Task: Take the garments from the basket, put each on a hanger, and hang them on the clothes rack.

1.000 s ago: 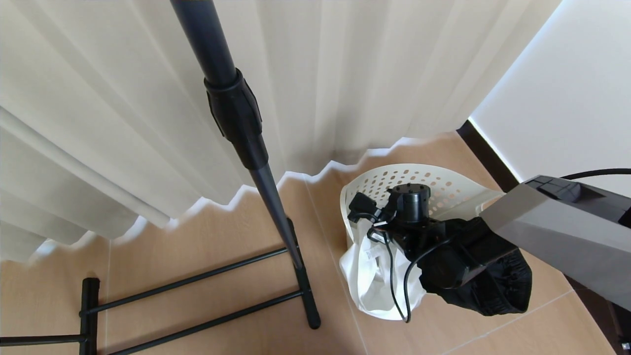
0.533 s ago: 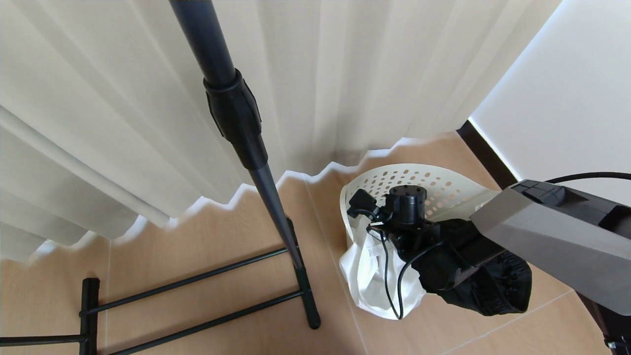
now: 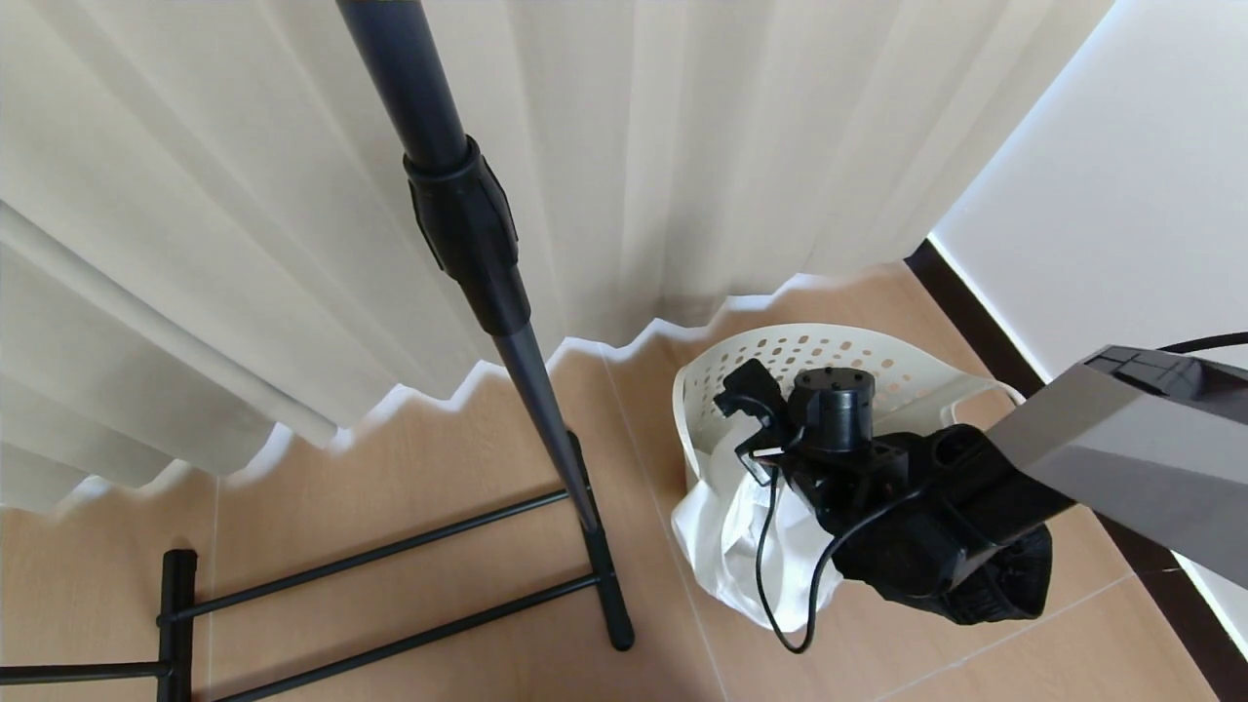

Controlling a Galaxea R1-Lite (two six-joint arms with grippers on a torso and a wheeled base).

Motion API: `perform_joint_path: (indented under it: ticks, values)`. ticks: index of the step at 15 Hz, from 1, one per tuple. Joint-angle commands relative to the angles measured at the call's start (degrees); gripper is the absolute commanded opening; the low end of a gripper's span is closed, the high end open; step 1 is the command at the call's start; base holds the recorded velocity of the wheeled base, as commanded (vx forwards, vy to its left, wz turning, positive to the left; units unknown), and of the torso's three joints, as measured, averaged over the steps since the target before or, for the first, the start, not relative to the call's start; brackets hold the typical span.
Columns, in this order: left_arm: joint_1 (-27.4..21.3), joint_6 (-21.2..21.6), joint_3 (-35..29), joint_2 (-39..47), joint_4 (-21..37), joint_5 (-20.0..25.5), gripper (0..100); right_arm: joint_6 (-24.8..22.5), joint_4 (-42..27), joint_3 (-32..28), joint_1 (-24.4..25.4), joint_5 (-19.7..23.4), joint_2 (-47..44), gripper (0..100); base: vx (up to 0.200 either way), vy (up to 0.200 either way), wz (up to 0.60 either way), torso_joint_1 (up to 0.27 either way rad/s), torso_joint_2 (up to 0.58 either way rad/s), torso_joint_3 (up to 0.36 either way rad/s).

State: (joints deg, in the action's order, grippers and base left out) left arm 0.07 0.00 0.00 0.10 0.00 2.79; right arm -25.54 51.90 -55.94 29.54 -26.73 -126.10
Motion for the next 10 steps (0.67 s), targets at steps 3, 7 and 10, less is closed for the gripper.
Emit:
perform_joint_path:
  ticks: [3, 7, 10]
  values:
    - [0.01, -0.09, 0.00, -0.01, 0.00, 0.02, 100, 7.08, -0.57, 19.29, 2.81, 0.02, 28.37, 0, 0.000, 0.000, 0.00, 0.000, 0.00, 0.000]
    - [0.01, 0.26, 0.00, 0.08, 0.00, 0.28, 100, 9.10, -0.92, 29.66, 12.47, 0.10, 50.51, 0, 0.000, 0.000, 0.00, 0.000, 0.00, 0.000]
    - [0.01, 0.26, 0.00, -0.01, 0.09, 0.28, 100, 9.02, -3.91, 29.58, 13.44, 0.45, 55.44, 0, 0.000, 0.000, 0.00, 0.000, 0.00, 0.000]
